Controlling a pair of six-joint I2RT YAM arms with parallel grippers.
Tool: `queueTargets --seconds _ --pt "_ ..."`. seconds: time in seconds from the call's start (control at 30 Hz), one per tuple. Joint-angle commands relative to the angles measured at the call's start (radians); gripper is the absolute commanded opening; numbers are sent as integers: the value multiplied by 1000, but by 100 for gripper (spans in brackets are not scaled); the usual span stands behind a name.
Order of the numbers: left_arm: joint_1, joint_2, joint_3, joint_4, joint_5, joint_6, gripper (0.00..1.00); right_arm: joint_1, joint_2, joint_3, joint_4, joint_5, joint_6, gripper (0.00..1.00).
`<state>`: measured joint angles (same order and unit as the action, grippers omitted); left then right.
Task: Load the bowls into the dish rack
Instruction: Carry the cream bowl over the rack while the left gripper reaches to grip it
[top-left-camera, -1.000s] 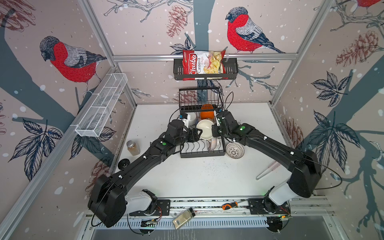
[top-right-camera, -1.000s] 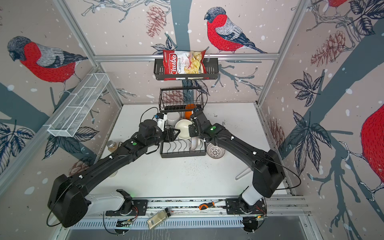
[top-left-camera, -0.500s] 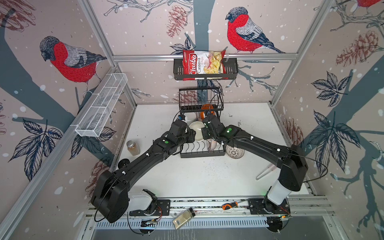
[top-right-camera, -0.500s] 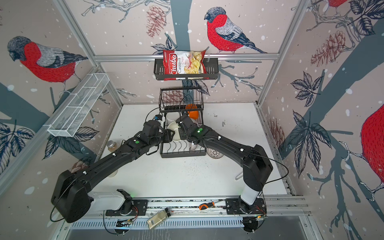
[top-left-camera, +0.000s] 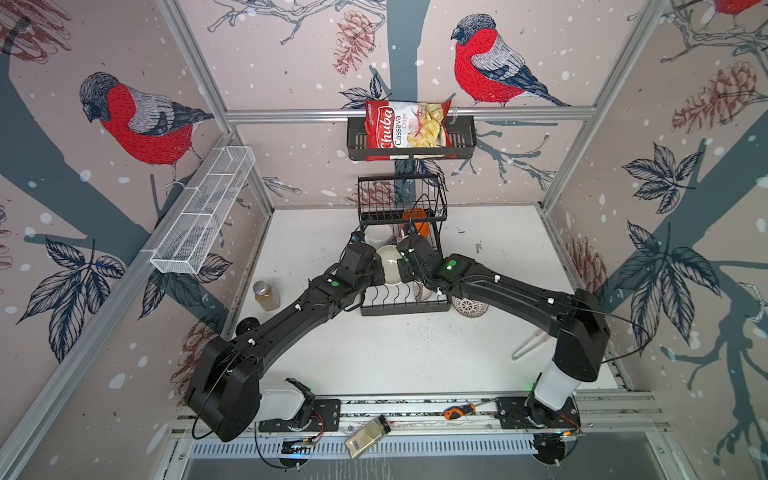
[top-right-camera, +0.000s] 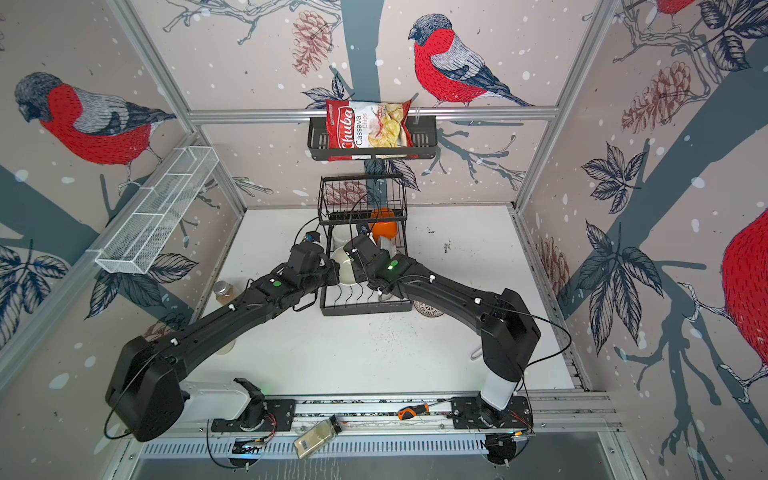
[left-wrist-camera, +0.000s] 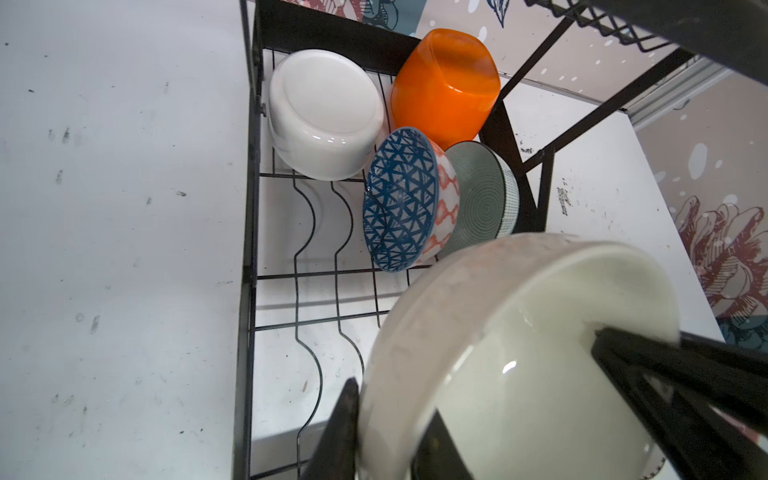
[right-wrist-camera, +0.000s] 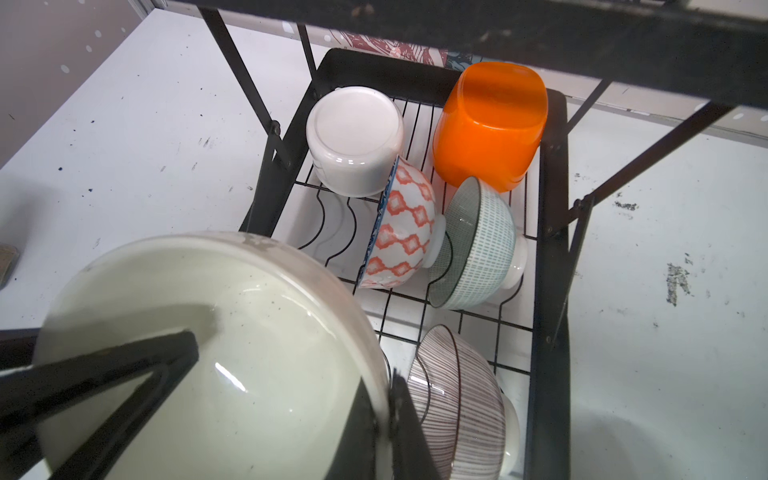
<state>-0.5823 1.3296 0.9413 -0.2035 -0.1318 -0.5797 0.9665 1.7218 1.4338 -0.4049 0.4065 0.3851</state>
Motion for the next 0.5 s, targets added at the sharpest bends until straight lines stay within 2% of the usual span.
queueTargets --seconds 0.0,0.4,0.47 --pt "-1 3 -1 15 5 -1 17 4 -1 -3 94 -10 22 0" --pt "5 -6 -35 61 26 11 0 3 6 -9 104 -39 20 0" --pt "8 -6 -38 65 33 12 0 1 5 -10 106 -47 19 0"
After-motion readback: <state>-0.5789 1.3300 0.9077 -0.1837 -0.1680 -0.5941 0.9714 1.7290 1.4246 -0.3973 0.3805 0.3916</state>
